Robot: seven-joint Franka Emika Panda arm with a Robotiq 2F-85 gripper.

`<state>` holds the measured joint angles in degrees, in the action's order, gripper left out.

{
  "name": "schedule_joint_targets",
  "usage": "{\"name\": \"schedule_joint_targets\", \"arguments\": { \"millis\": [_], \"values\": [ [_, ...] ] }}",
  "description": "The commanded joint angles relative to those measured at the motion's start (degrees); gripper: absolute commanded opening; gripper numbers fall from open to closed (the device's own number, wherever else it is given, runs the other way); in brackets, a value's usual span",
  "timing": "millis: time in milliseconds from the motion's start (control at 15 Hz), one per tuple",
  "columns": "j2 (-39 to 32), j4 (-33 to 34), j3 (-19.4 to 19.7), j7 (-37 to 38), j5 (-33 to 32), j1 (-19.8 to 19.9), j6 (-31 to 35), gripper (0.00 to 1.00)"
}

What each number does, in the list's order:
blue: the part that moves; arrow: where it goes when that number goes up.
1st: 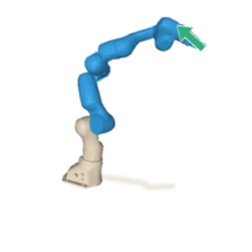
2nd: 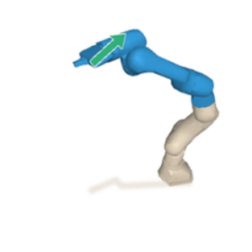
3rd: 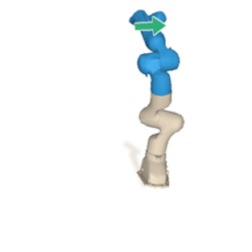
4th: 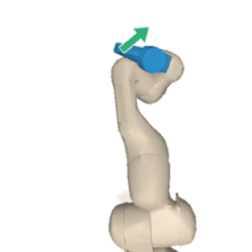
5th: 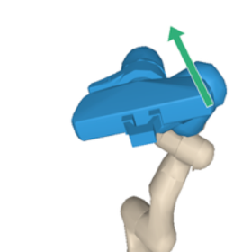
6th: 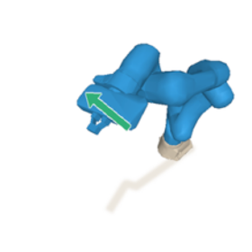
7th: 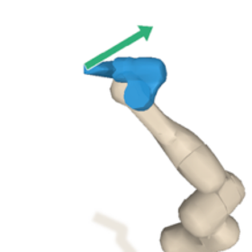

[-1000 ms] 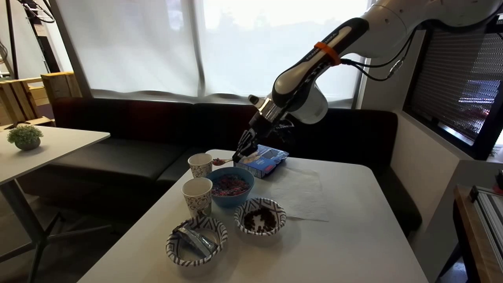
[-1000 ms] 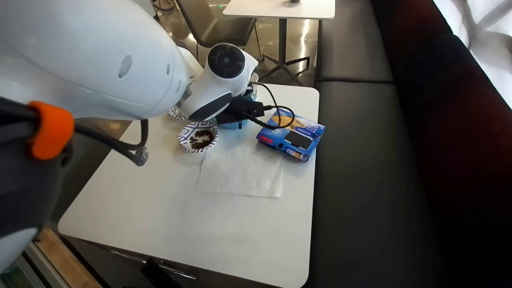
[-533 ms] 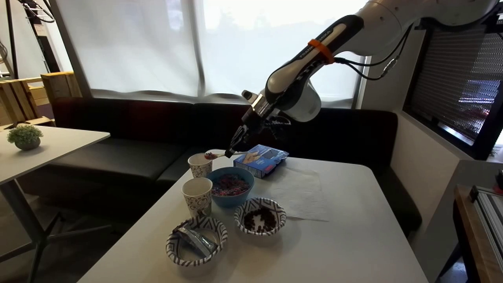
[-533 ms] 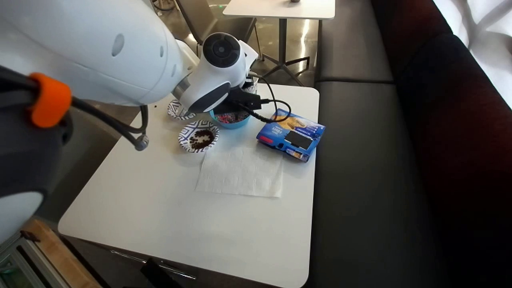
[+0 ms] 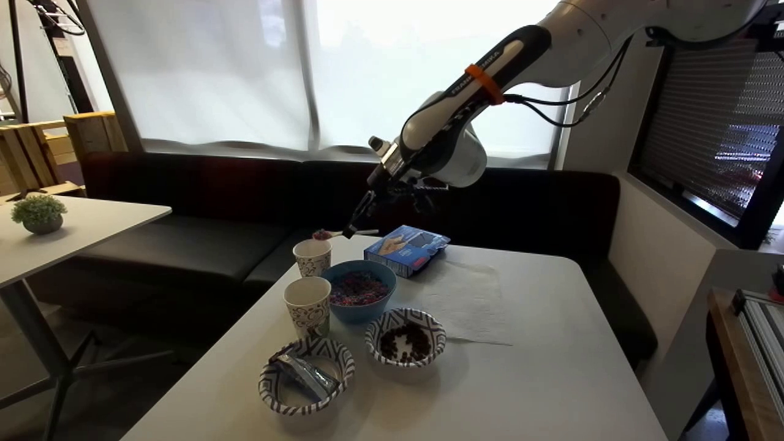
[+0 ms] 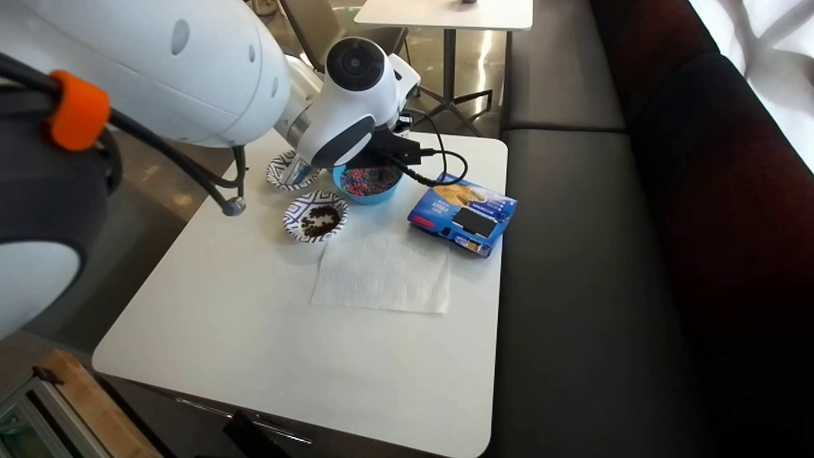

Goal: Put some of the blue bowl's contents into the cup on the left

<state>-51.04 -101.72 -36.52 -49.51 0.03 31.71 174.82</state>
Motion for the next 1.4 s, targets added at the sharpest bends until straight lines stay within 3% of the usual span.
{"name": "schedule_joint_targets", "arguments": {
  "millis": [0, 600, 1333],
  "values": [
    [-0.62, 4.24, 4.63, 4.35, -1.03, -5.08, -1.17, 0.03],
    [-1.93, 11.39, 15.48, 10.26, -2.65, -16.05, -4.35, 0.03],
    [-2.43, 17.20, 25.63, 14.66, -6.81, -25.22, -9.91, 0.03]
  ]
}}
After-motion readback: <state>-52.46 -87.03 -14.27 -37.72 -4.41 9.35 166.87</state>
